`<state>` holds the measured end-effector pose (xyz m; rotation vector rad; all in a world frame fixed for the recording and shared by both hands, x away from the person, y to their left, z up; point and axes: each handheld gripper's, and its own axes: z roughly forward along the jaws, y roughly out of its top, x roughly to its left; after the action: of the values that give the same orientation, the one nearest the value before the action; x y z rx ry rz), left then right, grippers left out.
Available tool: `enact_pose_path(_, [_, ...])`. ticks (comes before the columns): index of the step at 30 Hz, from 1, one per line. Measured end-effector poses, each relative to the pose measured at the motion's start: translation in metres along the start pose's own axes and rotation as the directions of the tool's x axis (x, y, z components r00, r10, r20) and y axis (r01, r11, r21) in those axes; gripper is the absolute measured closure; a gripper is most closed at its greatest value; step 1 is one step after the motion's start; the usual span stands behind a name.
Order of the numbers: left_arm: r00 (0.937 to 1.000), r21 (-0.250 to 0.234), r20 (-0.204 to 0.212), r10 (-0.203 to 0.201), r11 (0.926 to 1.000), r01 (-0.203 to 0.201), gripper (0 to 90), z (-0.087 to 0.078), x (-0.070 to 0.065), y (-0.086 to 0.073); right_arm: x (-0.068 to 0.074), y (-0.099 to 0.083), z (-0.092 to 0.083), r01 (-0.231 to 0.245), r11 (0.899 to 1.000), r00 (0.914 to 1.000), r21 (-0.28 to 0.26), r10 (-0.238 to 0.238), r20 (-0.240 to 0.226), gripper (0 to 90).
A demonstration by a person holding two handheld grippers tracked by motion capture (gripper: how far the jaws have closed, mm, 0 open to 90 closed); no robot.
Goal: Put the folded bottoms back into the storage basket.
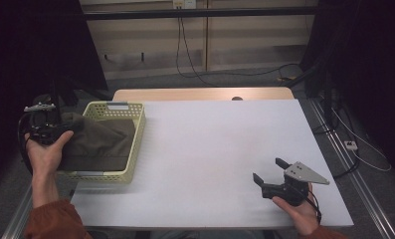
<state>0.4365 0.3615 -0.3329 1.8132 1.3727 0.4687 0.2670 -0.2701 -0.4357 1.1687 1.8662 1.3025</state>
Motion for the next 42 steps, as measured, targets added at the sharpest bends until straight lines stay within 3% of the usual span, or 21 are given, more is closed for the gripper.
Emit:
enact_pose_path(5, [0.9996,0.034,-0.022,-0.015,0.9993,0.015,85.7,0.005,0.006,-0.003,0.0,0.0,0.0,-0.003,1.0,1.0,-0.001,0.003,0.0,7.0])
enact_pose_path(14, [0.996,0.053,-0.075,-0.048,0.9972,0.052,85.6,0.015,0.009,-0.008,0.0,0.0,0.0,-0.004,1.0,1.0,0.0,0.004,0.0,7.0])
enact_pose_path(20, [0.9914,0.088,-0.124,-0.043,0.9946,0.054,85.6,0.029,0.009,-0.01,0.0,0.0,0.0,-0.005,1.0,1.0,0.0,0.005,-0.001,7.1])
enact_pose_path(25, [0.9905,0.107,-0.133,-0.036,0.993,0.051,85.6,0.04,0.007,-0.012,0.001,0.0,0.001,-0.003,1.0,1.0,0.0,0.003,-0.002,7.1])
enact_pose_path(26, [0.9915,0.131,-0.13,-0.015,0.9909,0.032,85.6,0.04,0.009,-0.012,0.0,0.0,0.0,0.0,1.0,1.0,0.001,0.0,-0.003,7.1])
enact_pose_path(28, [0.9894,0.116,-0.139,-0.042,0.9915,0.059,85.6,0.045,0.008,-0.014,0.001,0.0,0.0,0.0,1.0,1.0,0.001,0.0,-0.003,7.1])
enact_pose_path(30, [0.9898,0.13,-0.141,-0.023,0.9906,0.042,85.6,0.046,0.011,-0.014,0.0,0.0,0.001,-0.001,1.0,1.0,0.001,0.001,-0.003,7.1])
enact_pose_path(31, [0.9873,0.103,-0.15,-0.054,0.9922,0.07,85.6,0.049,0.009,-0.015,0.0,0.0,0.001,-0.001,1.0,1.0,0.002,0.001,-0.003,7.1])
enact_pose_path(34, [0.9878,0.093,-0.14,-0.068,0.9923,0.082,85.5,0.053,0.01,-0.017,0.0,0.0,0.001,-0.001,1.0,1.0,0.003,0.001,-0.003,7.1])
enact_pose_path(36, [0.9885,0.105,-0.136,-0.066,0.9911,0.081,85.5,0.055,0.011,-0.017,0.0,0.0,0.001,0.0,1.0,1.0,0.003,0.0,-0.004,7.1])
enact_pose_path(37, [0.9904,0.126,-0.132,-0.042,0.9903,0.059,85.5,0.055,0.012,-0.018,0.001,0.0,0.001,0.001,1.0,1.0,0.003,-0.001,-0.004,7.1])
enact_pose_path(38, [0.988,0.109,-0.14,-0.066,0.9907,0.081,85.5,0.057,0.01,-0.018,0.001,0.0,0.001,0.001,1.0,1.0,0.002,-0.001,-0.004,7.1])
enact_pose_path(42, [0.9898,0.131,-0.133,-0.049,0.9891,0.067,85.5,0.06,0.009,-0.018,0.0,0.0,0.001,0.0,1.0,1.0,0.003,0.0,-0.004,7.1])
